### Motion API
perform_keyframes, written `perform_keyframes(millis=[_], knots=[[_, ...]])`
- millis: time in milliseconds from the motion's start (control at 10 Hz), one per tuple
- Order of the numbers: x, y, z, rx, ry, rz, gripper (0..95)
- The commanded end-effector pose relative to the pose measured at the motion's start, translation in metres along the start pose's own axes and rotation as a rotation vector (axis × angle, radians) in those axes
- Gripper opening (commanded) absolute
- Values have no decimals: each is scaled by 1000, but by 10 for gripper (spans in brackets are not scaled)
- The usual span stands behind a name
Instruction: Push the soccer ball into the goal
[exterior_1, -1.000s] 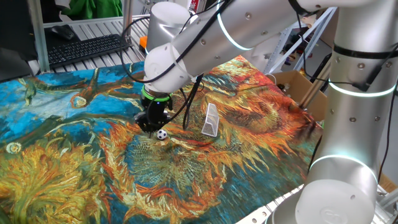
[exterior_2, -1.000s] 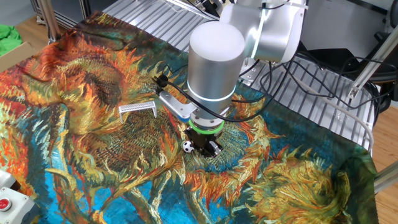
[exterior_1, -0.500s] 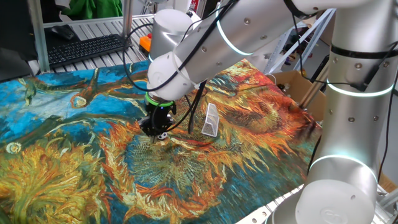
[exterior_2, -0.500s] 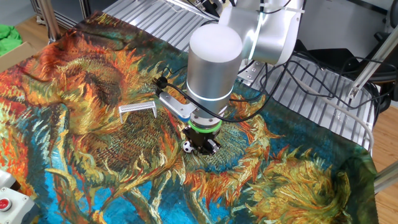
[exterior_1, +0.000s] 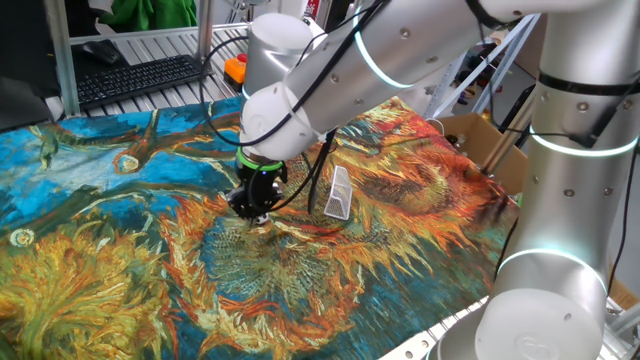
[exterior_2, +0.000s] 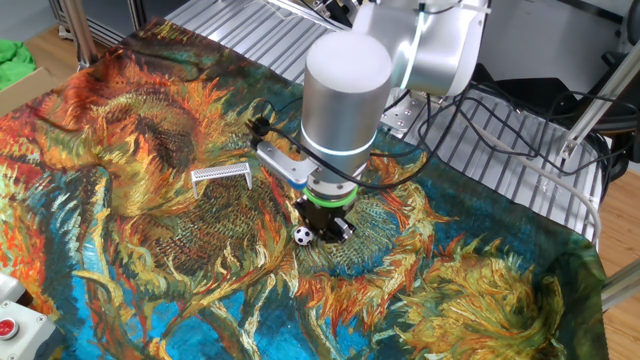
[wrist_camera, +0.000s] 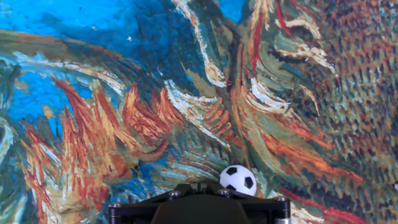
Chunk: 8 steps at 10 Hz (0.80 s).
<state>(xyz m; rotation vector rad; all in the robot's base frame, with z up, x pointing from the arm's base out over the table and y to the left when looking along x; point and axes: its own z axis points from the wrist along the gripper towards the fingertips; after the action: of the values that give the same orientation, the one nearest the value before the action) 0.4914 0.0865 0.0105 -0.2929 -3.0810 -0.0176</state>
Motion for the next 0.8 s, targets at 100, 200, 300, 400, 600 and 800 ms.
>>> perform_keyframes(millis=[100,200,300,400,600,800], knots=[[-2,-1,0,6,-3,-6,0],[-3,-3,-1,8,-4,-6,0],[-4,-4,-1,9,-4,-4,0],[-5,-6,-1,12,-5,-7,0],[-10,-11,1,12,-10,-12,0],[-14,-16,3,13,-11,-24,0]])
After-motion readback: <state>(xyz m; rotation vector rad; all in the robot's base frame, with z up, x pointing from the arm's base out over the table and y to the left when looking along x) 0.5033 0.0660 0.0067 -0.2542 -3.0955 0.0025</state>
